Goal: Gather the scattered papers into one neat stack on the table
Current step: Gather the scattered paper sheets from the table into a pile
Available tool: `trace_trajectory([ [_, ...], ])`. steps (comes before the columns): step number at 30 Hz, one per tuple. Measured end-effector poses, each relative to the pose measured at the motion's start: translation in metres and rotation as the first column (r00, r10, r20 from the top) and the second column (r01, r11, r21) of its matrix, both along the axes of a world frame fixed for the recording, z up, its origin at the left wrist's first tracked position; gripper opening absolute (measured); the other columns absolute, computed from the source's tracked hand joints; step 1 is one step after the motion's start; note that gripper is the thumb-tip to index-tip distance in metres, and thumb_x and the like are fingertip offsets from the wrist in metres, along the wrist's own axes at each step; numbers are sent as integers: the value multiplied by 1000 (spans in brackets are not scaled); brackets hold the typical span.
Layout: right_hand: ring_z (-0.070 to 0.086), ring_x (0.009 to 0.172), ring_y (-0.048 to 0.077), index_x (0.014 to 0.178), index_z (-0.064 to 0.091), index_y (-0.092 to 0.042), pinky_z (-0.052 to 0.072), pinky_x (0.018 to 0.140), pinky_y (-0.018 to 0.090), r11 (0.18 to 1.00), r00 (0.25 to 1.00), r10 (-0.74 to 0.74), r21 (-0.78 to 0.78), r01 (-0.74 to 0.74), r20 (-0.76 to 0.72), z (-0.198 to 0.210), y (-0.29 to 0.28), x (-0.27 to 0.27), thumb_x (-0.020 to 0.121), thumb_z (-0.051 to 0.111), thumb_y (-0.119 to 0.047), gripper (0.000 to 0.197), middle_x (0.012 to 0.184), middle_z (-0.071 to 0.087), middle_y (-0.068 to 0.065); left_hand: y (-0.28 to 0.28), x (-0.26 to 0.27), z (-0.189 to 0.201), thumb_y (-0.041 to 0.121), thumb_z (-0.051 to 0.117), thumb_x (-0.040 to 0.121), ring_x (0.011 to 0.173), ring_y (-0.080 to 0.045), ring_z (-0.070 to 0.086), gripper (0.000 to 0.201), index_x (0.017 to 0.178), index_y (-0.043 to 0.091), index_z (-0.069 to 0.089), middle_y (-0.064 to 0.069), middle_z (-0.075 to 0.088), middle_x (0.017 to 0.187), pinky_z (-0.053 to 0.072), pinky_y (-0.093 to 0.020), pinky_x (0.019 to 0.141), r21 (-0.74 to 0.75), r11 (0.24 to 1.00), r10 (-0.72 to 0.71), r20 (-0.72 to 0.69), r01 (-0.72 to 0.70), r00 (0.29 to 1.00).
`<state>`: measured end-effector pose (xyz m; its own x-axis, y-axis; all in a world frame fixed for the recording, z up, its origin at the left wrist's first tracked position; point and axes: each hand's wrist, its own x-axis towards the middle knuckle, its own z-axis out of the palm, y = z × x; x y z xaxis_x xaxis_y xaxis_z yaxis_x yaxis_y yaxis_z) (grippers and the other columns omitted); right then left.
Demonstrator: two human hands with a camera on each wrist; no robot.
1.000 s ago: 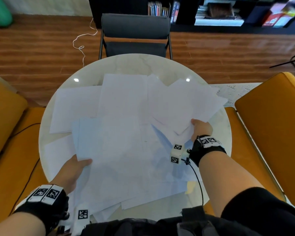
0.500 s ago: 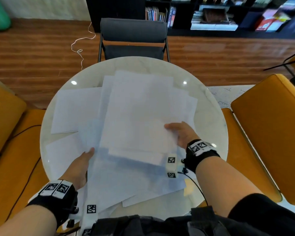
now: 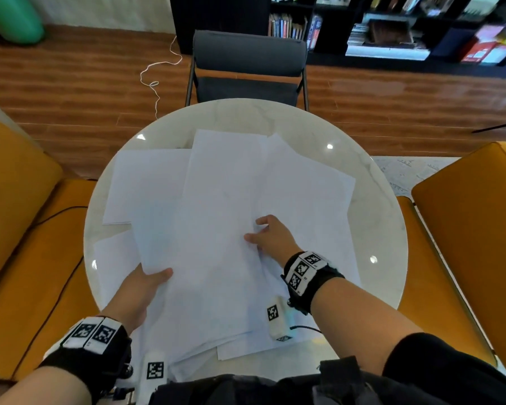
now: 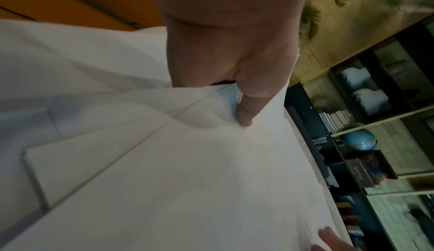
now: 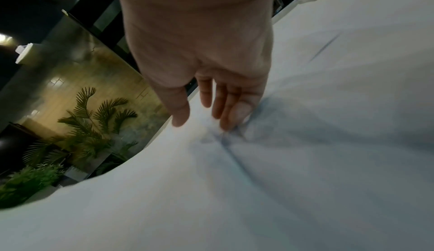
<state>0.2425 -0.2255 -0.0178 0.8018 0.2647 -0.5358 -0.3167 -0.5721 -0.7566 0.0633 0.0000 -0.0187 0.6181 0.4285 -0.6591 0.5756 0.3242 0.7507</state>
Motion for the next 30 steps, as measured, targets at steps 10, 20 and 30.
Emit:
trace_trajectory([
  [10, 36, 131, 33, 146, 27, -21, 34, 106, 49, 873, 966, 101, -486, 29, 239, 12, 54, 50, 73, 68, -61, 93, 142, 40, 12, 52, -44, 2, 9, 62, 96, 104, -25, 65, 34, 126, 24, 59, 3, 69, 114, 49, -48, 93, 38, 987, 157, 51, -159, 986],
  [20, 31, 131, 34, 150, -5, -25, 32, 104, 46, 751, 990, -16, -652, 104, 140, 11, 93, 58, 68, 81, -43, 120, 142, 27, 19, 62, -54, -3, 12, 65, 94, 102, -23, 67, 29, 122, 20, 64, 1, 72, 113, 52, -39, 77, -1, 988, 152, -5, -152, 988],
  [30, 54, 96, 18, 100, 62, -10, 38, 96, 27, 739, 946, 289, -663, -124, 145, 29, 82, 74, 97, 45, -13, 18, 102, 63, -1, 65, -53, -2, 11, 65, 93, 103, -23, 64, 42, 135, 11, 58, -9, 68, 124, 50, -35, 74, 1, 989, 145, -31, -146, 989],
])
